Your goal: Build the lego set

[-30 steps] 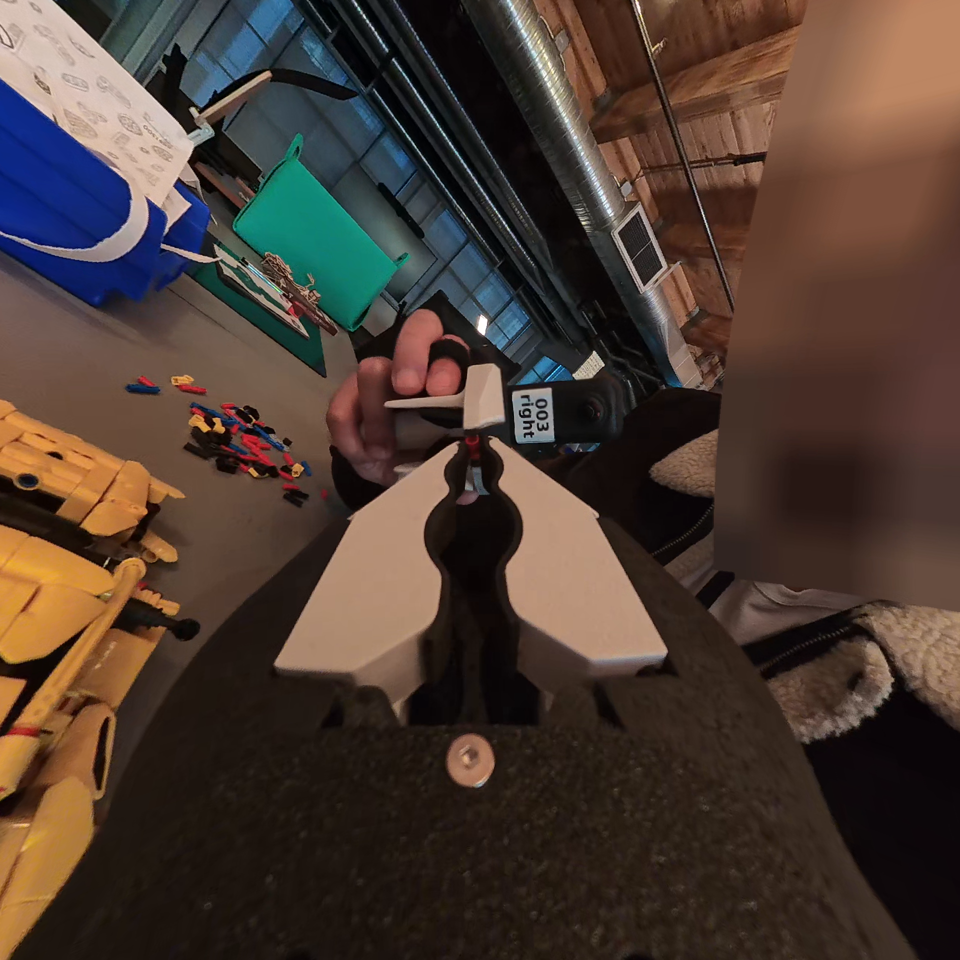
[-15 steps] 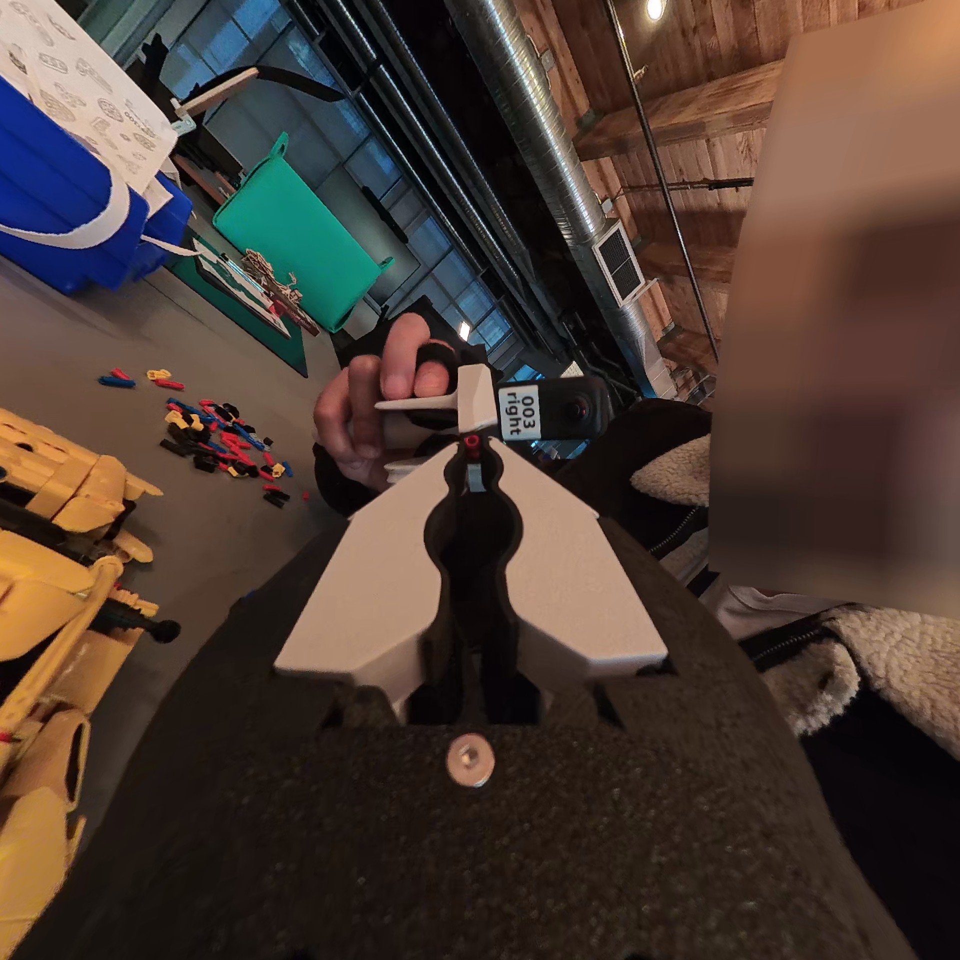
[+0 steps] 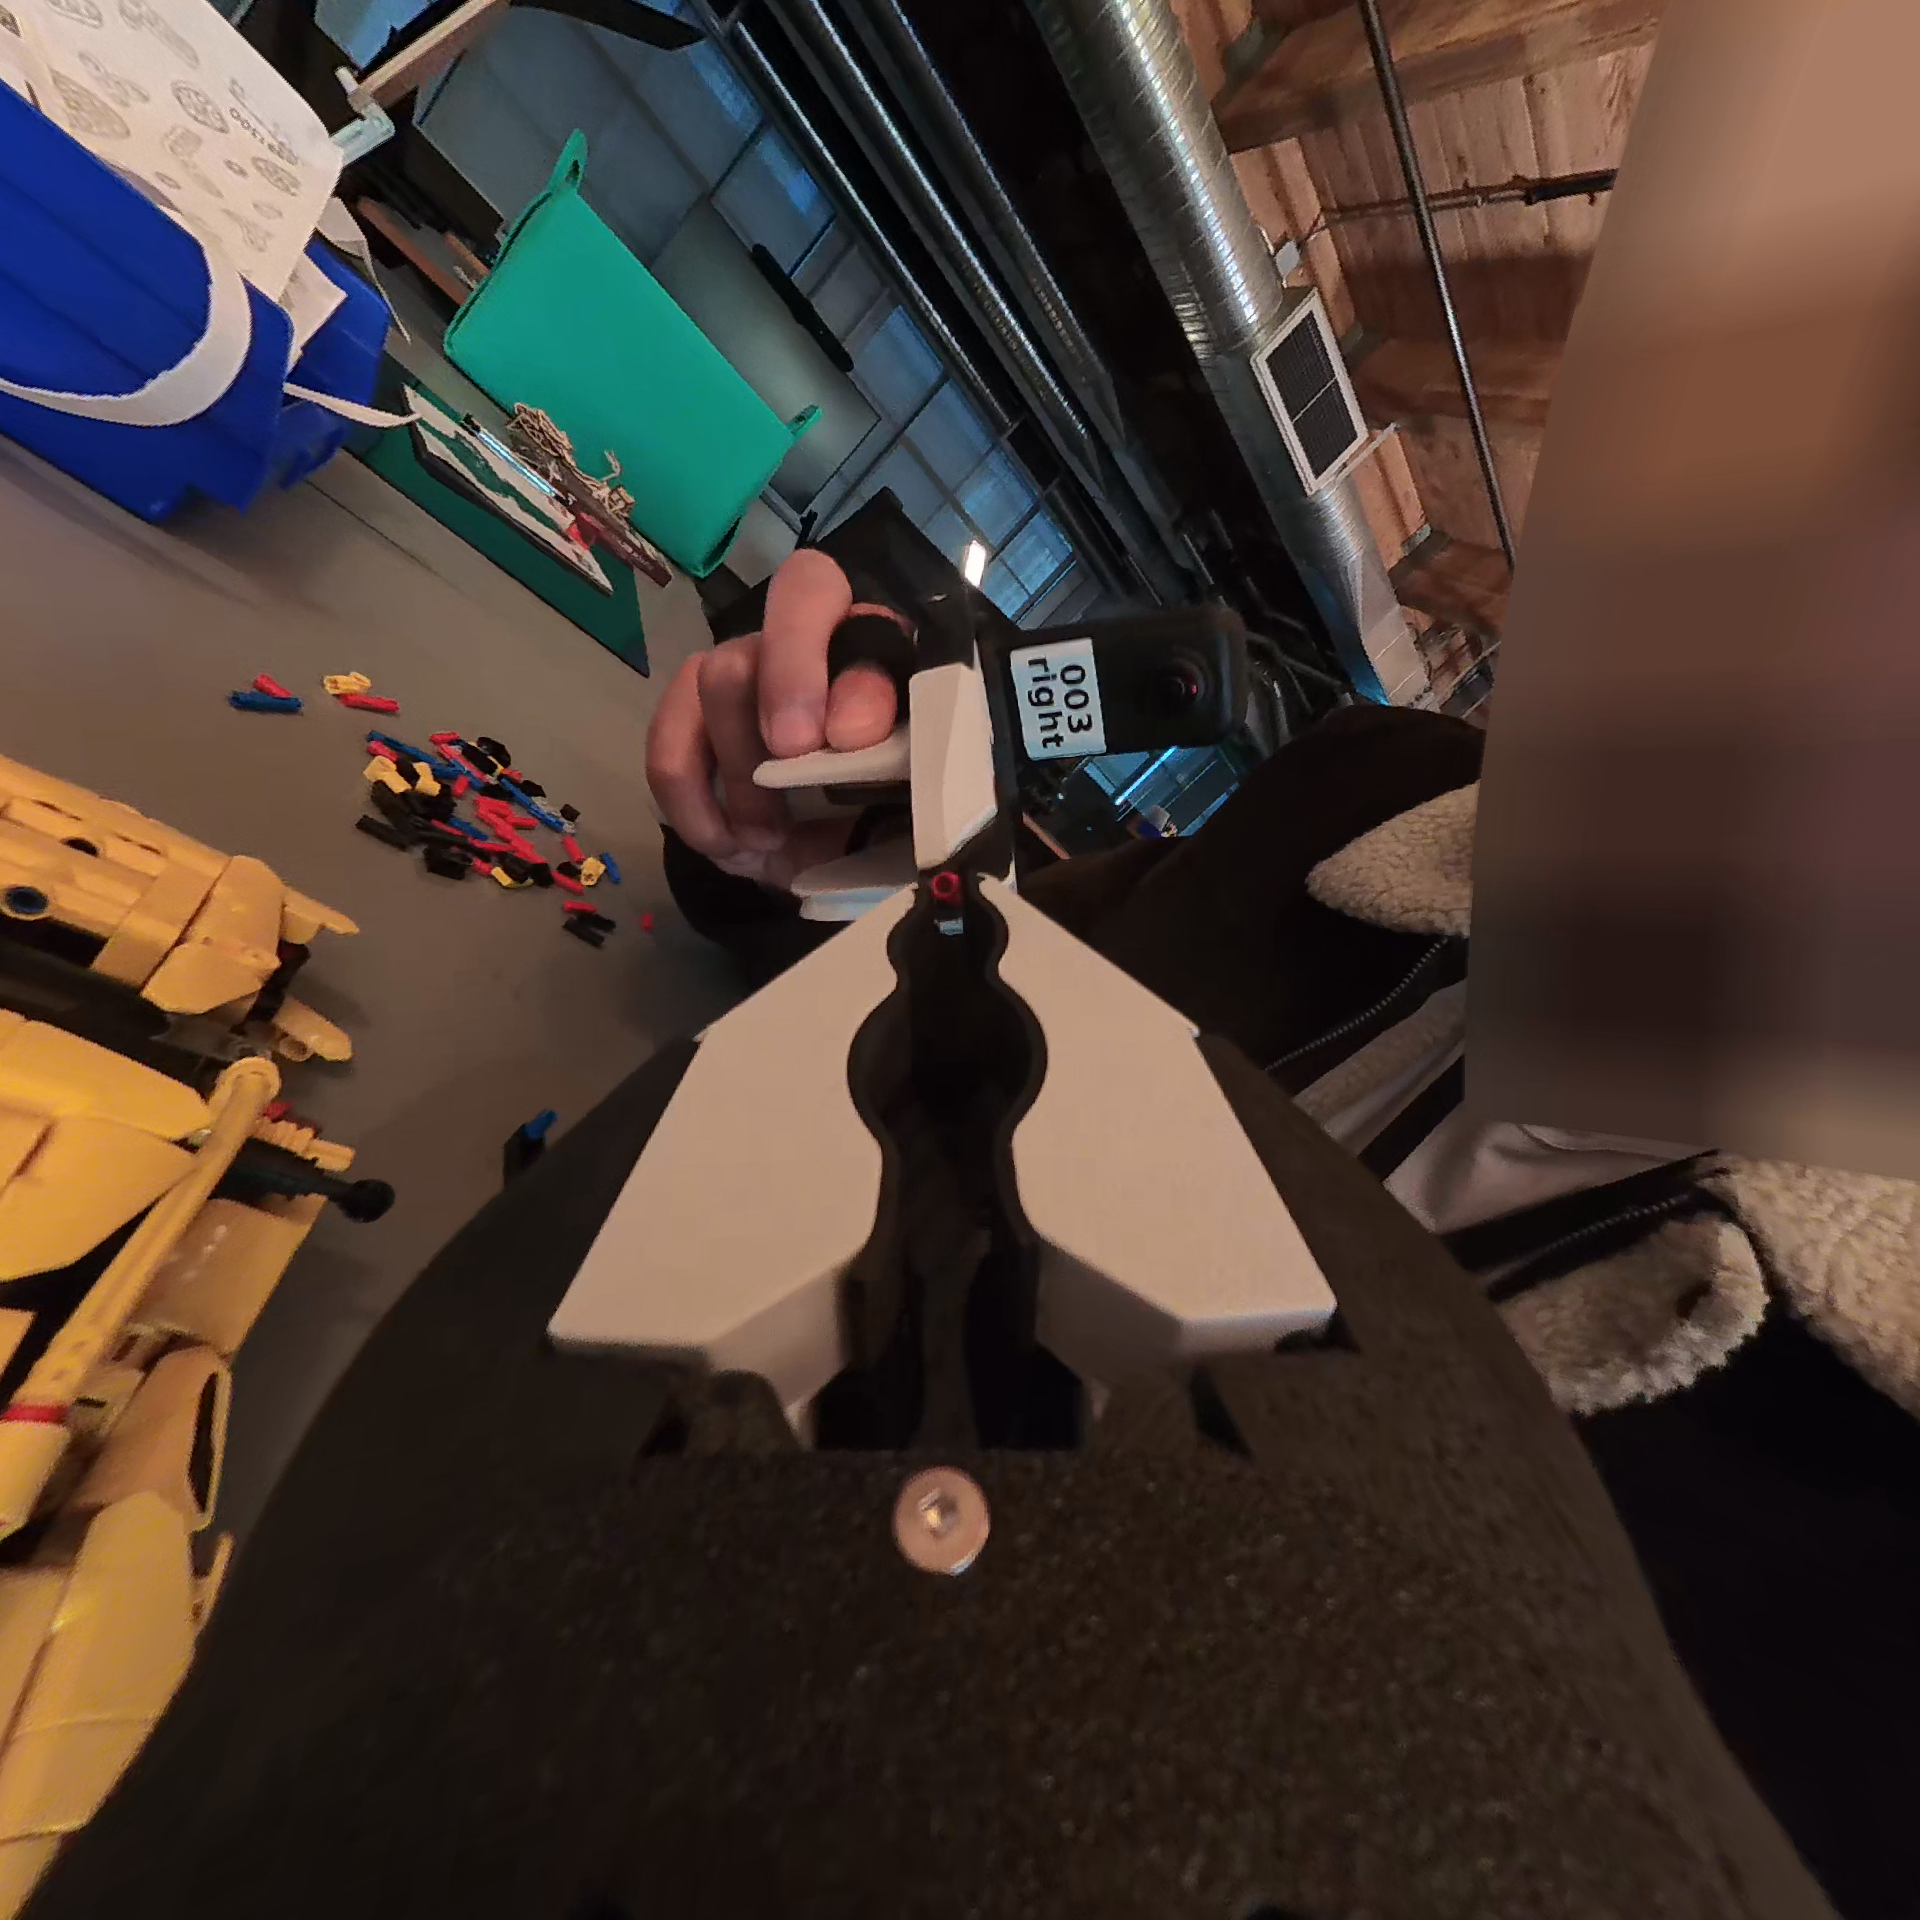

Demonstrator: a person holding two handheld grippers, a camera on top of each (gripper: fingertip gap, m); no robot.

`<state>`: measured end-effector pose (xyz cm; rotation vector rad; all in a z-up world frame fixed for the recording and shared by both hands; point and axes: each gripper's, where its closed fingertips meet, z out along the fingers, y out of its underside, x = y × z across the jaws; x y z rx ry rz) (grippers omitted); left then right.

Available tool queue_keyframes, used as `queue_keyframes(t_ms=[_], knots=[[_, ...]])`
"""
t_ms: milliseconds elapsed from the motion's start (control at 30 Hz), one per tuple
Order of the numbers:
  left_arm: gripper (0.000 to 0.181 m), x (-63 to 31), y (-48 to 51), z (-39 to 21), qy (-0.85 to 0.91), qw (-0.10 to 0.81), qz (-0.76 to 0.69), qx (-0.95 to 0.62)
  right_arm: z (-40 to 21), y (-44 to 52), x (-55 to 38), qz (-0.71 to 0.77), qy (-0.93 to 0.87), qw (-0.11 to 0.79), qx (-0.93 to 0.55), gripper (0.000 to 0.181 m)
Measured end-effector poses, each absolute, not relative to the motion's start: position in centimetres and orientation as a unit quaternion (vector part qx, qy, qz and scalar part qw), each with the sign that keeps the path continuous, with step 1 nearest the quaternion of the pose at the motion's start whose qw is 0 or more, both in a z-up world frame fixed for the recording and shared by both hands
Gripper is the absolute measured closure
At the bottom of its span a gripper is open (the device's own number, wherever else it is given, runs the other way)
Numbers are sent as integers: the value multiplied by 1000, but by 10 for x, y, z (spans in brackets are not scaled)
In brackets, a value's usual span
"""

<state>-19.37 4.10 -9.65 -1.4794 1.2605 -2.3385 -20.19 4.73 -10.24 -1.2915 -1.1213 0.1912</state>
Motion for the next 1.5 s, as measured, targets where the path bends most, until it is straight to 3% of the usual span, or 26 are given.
queue_keyframes(t_ms=[33,533,867,1133,1500], knots=[[177,-194,40,-98,419,52,-764,-488,-104,46,-202,88,-498,648,-570,176],[178,-198,20,-112,494,50,-723,-480,-117,26,-206,260,-507,565,-596,175],[178,-195,35,-108,458,67,-734,-497,-113,38,-200,218,-490,595,-599,166],[178,-194,33,-102,435,48,-757,-485,-106,41,-200,160,-493,629,-579,178],[177,-190,37,-103,431,60,-754,-492,-106,45,-197,159,-485,628,-588,179]])
